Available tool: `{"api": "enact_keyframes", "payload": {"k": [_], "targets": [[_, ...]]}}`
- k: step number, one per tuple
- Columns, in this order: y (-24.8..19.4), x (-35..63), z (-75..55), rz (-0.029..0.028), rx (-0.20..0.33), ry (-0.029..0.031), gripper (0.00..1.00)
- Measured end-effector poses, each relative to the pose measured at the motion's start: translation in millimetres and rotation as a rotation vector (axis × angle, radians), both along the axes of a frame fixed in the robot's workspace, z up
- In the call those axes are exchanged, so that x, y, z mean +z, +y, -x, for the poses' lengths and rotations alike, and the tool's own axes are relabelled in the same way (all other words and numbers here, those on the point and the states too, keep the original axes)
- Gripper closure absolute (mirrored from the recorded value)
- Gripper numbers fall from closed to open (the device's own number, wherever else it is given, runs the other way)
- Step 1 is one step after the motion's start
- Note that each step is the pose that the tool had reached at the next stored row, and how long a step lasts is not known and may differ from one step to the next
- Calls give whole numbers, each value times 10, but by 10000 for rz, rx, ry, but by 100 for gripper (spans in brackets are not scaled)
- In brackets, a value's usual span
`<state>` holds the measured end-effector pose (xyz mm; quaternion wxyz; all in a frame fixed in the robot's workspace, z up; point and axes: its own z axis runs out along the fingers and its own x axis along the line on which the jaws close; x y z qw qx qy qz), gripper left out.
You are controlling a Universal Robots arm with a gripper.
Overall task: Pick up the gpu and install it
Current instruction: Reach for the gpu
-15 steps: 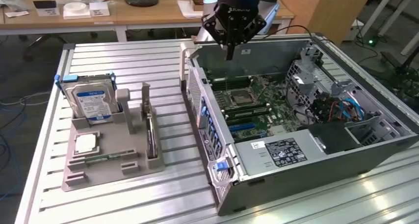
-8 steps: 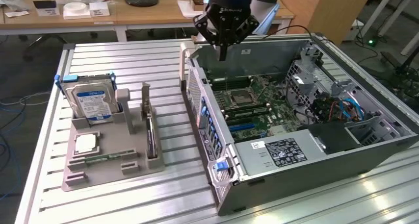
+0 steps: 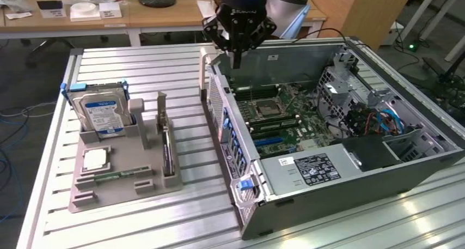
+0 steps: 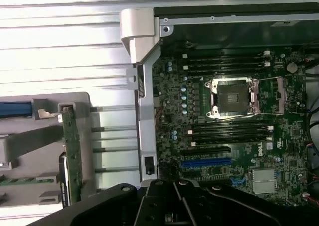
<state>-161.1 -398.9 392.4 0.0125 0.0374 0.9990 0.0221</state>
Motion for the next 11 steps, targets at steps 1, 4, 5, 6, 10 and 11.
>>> {"api": "enact_keyframes", "payload": {"k": [1,4,5,6,10,11], "targets": [[0,-1,24,0,0,0,89],[0,-4,100,1,1,0,89],[0,-5,125,0,1,0,89],[0,-6,148,0,0,-1,89],[0,-9,242,0,0,1,89],[0,-11,268,0,1,1,89]]}}
